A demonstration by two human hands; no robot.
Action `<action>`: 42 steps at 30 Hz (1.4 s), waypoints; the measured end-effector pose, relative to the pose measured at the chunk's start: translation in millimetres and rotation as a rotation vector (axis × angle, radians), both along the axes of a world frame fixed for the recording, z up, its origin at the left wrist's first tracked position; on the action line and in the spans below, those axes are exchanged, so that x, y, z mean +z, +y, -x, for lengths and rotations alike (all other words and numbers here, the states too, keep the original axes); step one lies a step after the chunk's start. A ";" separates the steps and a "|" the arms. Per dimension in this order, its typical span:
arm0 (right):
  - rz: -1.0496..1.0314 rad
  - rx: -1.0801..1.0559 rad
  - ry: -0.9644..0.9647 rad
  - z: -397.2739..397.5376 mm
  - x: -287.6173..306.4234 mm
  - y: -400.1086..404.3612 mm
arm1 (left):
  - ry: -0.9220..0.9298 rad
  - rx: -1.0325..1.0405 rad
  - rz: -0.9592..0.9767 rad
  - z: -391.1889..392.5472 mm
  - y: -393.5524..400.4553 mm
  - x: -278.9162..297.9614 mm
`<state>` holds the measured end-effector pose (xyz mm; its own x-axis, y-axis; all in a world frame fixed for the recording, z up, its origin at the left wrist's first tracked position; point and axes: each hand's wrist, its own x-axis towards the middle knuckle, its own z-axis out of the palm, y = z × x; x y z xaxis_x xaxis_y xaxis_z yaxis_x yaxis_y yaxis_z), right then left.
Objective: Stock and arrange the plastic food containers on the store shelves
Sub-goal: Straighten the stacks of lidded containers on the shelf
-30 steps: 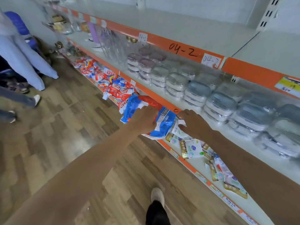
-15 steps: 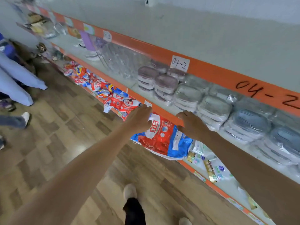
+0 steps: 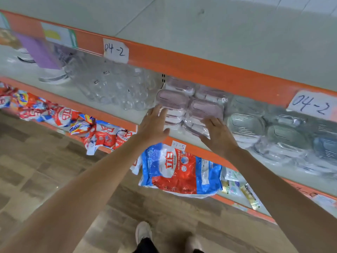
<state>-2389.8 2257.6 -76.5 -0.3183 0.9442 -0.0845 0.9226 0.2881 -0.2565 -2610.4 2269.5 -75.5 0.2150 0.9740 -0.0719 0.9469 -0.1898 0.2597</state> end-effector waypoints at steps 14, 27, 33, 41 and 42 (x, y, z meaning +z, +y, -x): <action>-0.191 -0.074 -0.091 -17.3 -46.3 63.6 | 0.116 -0.214 -0.112 -8.8 108.4 -50.2; -0.088 0.010 -0.176 -18.5 -45.6 92.9 | 0.019 -0.354 -0.112 -3.2 145.0 -56.5; -0.107 0.079 -0.057 -23.3 -48.8 96.6 | -0.051 -0.364 -0.111 11.9 138.6 -65.8; -0.199 0.057 -0.115 -28.3 -70.4 94.7 | -0.133 -0.377 -0.212 14.4 141.4 -83.6; -0.208 0.062 -0.101 -26.9 -69.8 92.6 | -0.137 -0.380 -0.223 14.4 140.6 -83.4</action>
